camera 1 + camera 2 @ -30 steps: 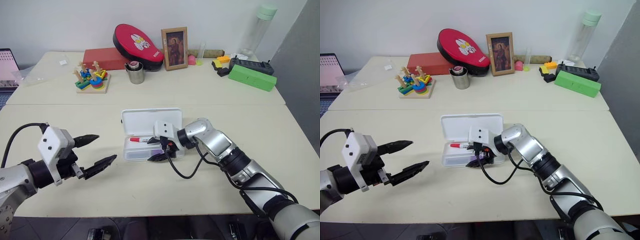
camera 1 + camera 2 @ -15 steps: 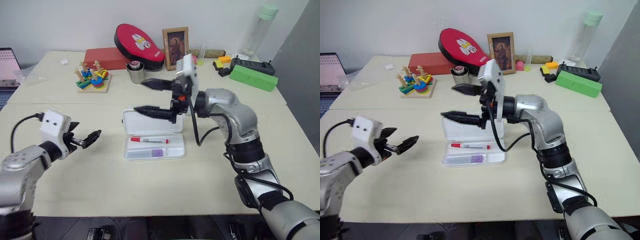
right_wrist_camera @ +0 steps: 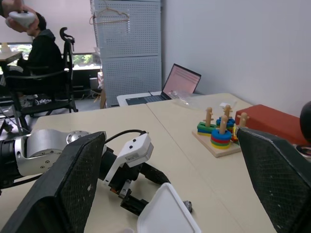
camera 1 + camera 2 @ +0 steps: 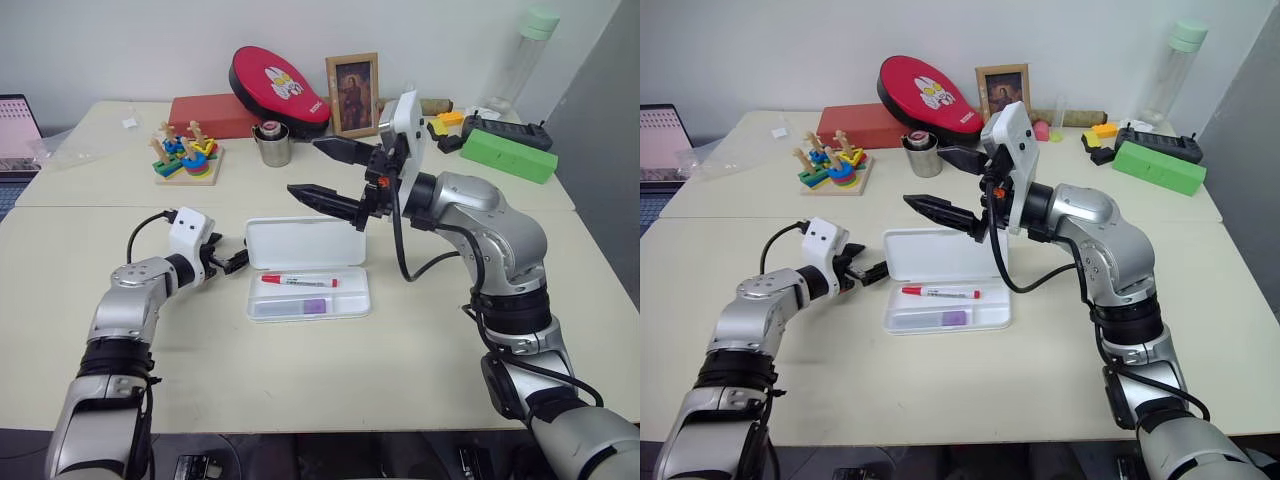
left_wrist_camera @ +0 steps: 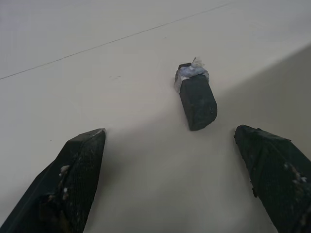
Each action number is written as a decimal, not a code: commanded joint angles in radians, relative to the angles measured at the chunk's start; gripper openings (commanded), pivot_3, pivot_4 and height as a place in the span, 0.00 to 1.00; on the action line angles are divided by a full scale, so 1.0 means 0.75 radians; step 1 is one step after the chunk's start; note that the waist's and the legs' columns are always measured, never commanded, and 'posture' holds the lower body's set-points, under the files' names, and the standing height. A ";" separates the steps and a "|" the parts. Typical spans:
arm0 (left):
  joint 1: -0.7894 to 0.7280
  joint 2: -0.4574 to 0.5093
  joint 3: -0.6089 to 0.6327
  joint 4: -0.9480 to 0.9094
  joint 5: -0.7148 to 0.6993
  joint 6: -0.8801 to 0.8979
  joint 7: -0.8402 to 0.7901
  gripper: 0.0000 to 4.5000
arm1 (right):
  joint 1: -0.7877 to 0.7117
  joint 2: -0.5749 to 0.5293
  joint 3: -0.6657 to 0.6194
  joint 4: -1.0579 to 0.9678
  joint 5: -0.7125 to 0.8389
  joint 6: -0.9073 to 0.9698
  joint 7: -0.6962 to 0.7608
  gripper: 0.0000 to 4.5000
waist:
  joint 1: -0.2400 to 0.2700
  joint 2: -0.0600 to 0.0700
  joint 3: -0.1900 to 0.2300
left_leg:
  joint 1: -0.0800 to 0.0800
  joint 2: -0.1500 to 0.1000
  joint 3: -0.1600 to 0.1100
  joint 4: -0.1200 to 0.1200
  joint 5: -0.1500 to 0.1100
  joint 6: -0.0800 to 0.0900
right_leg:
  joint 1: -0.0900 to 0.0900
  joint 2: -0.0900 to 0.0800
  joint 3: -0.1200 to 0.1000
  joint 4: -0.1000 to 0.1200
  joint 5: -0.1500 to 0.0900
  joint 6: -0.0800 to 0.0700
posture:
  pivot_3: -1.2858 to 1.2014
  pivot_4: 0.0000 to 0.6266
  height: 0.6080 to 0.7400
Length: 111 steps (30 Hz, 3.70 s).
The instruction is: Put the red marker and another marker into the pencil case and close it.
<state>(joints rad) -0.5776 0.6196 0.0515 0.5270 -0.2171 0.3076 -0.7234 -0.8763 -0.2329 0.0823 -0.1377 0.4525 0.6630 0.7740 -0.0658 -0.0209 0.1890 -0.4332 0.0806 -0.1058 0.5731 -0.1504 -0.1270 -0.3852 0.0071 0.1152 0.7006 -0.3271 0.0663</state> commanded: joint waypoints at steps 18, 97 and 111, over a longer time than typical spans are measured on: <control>-0.156 -0.092 0.009 0.272 0.077 -0.195 -0.004 0.45 | 0.003 -0.012 -0.002 -0.050 0.026 -0.037 -0.008 1.00 | 0.010 0.000 0.000 | 0.000 0.000 -0.002 0.001 0.000 0.000 | 0.002 0.000 -0.001 0.001 0.000 0.000 | 0.52 0.24 1.00; 0.576 -0.012 0.453 -1.517 -0.735 0.692 0.068 1.00 | -0.255 -0.117 0.124 0.712 -0.196 -0.181 -0.031 0.50 | -0.022 0.001 0.000 | 0.002 0.000 -0.004 0.003 0.001 -0.001 | 0.007 -0.001 -0.002 -0.004 0.000 0.000 | 0.52 0.24 1.00; 0.881 0.138 0.703 -1.643 -0.951 0.658 0.049 1.00 | -0.321 -0.031 0.321 0.979 -0.463 -0.402 0.310 0.01 | -0.022 0.002 0.001 | 0.002 0.000 -0.003 0.001 0.001 -0.001 | 0.006 -0.001 -0.003 -0.004 -0.001 -0.001 | 0.52 0.24 1.00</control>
<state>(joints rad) 0.0712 0.7042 0.5278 -0.6740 -0.9040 0.8222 -0.6734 -1.1270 -0.2451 0.3010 0.6883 0.1007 0.3602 0.9278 -0.0822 -0.0196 0.1896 -0.4318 0.0805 -0.1083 0.5736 -0.1499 -0.1278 -0.3807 0.0065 0.1131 0.6975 -0.3275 0.0659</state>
